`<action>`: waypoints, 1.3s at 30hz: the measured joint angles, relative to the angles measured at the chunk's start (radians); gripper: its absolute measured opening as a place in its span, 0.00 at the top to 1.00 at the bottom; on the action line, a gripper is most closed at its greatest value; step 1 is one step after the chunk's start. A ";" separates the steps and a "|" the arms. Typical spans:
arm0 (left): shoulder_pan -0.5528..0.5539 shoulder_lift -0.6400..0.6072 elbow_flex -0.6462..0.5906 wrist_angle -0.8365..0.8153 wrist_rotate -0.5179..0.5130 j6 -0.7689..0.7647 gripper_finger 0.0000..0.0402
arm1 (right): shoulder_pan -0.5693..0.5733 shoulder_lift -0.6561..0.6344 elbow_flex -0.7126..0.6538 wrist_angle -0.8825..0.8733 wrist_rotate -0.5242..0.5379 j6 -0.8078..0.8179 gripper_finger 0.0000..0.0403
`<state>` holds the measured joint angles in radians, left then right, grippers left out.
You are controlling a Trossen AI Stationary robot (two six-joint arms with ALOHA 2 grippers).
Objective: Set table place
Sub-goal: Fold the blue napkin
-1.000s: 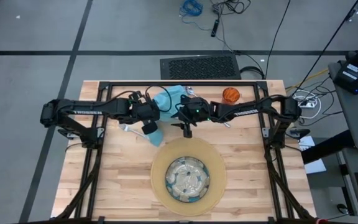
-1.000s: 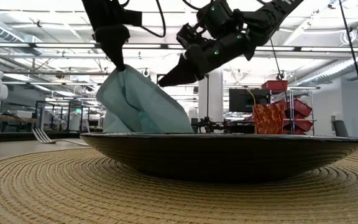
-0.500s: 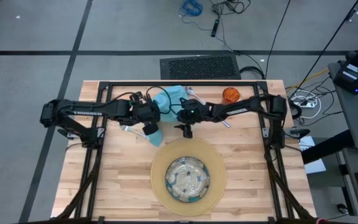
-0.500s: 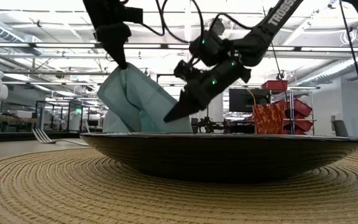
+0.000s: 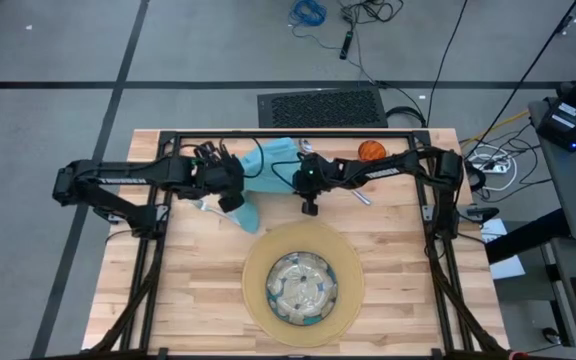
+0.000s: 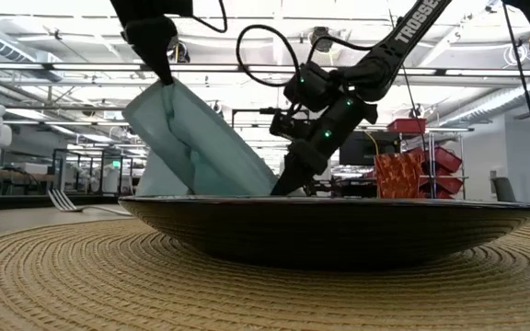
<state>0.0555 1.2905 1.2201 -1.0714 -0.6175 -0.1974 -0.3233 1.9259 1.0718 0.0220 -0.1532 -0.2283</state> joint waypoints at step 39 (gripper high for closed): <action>-0.016 -0.012 0.000 -0.102 -0.039 -0.047 1.00 | 0.002 -0.006 0.090 -0.277 0.035 -0.038 0.89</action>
<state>0.0398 1.2781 1.2201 -1.1737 -0.6567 -0.2444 -0.3218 1.9202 1.1618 -0.2545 -0.1178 -0.2659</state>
